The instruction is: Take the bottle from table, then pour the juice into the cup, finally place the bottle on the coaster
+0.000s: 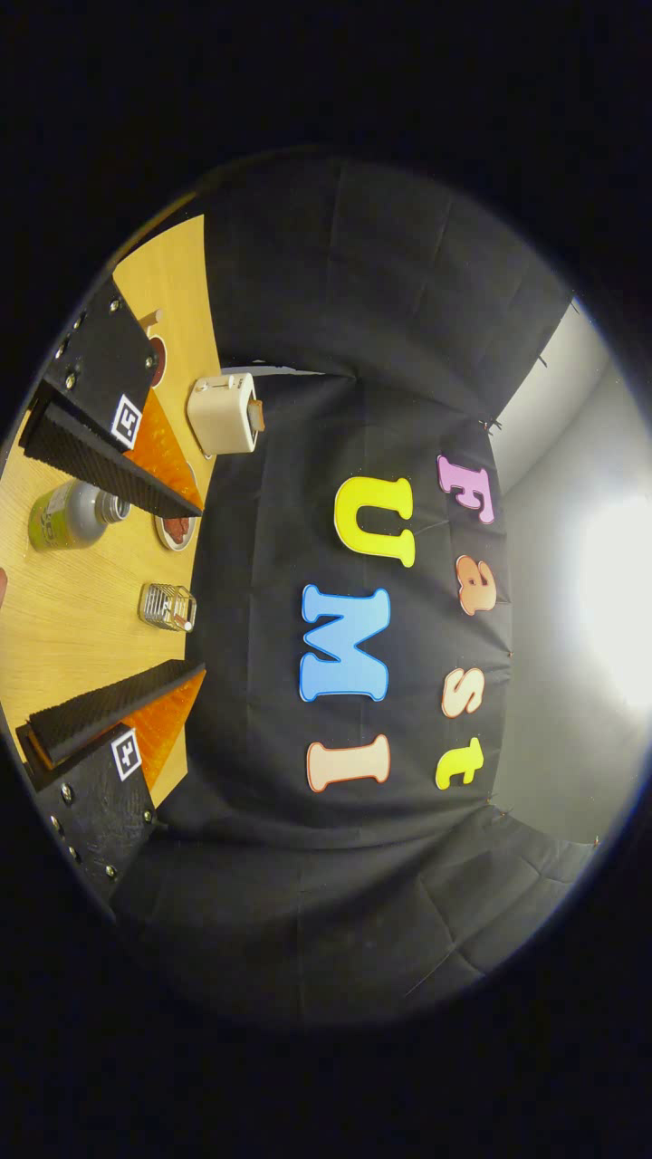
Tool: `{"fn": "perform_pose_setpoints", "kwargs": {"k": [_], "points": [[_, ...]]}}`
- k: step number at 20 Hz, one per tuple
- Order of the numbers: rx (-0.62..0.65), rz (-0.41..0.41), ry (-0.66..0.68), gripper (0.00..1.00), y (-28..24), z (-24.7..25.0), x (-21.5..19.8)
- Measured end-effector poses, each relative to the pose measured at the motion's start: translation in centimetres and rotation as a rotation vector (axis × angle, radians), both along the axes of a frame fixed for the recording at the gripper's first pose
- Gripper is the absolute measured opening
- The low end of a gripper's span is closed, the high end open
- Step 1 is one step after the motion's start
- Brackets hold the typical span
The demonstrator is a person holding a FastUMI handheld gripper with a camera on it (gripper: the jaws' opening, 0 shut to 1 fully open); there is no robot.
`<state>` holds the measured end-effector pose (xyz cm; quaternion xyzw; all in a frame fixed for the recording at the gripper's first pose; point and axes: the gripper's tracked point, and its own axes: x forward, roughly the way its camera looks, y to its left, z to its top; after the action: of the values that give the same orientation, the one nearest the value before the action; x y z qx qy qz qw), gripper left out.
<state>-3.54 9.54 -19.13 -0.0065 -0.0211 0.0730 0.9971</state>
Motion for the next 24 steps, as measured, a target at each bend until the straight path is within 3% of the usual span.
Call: {"fn": "perform_pose_setpoints", "kwargs": {"k": [17,24], "points": [[0.065,-0.073,0.108,0.97,5.2,-11.9,4.7],[0.005,-0.097,0.143,0.97,5.6,-14.4,6.2]]}}
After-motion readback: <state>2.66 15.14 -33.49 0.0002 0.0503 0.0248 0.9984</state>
